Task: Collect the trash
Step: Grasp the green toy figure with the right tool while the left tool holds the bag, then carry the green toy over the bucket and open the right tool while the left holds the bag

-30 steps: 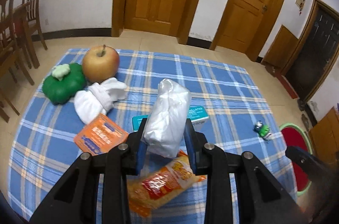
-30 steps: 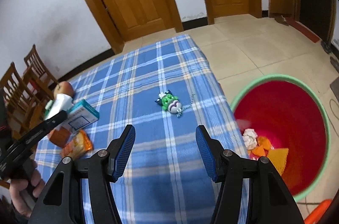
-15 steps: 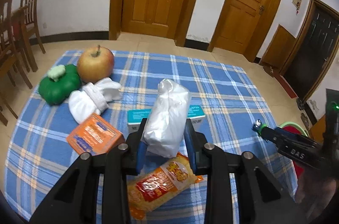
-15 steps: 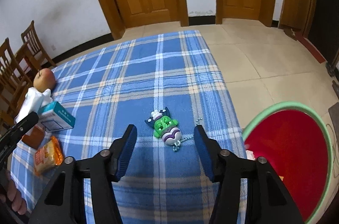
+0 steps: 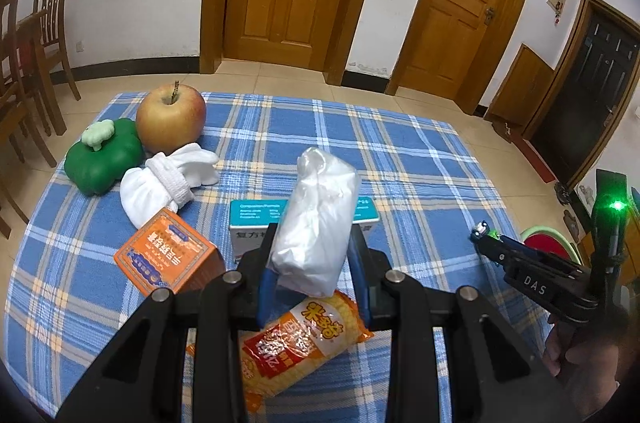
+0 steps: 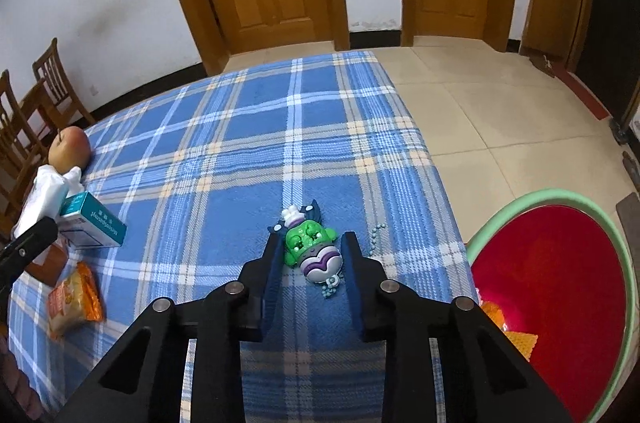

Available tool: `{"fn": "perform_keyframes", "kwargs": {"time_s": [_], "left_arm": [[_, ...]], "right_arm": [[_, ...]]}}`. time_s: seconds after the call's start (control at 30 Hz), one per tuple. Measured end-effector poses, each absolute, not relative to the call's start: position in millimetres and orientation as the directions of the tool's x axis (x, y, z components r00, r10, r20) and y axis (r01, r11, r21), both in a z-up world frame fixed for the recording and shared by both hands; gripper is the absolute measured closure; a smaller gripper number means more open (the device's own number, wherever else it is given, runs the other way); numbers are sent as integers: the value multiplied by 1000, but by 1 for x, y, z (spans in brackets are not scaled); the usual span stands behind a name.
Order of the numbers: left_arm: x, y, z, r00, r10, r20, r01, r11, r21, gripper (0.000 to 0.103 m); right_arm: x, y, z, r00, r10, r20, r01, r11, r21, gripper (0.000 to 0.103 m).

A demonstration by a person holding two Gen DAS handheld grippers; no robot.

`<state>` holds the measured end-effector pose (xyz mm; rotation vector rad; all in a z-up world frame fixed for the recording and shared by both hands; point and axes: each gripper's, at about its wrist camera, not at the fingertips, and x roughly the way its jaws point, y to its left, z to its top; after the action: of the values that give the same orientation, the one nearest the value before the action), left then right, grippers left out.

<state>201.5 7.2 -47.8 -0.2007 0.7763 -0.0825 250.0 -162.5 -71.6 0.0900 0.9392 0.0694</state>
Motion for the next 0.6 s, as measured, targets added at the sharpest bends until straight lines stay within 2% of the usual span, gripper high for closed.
{"fn": "perform_keyframes", "kwargs": {"time_s": [0.27,0.6], "left_arm": [[195,3,-40,712,-154,-685,15,979,-205,71],[176,-16,-20,720,-205,-663,82,974,-212,71]], "right_arm": [[235,-168,-65,585,146,-798,-6,984,175,74],[185,-185,-34,642,210,-737,-3,962,272,74]]}}
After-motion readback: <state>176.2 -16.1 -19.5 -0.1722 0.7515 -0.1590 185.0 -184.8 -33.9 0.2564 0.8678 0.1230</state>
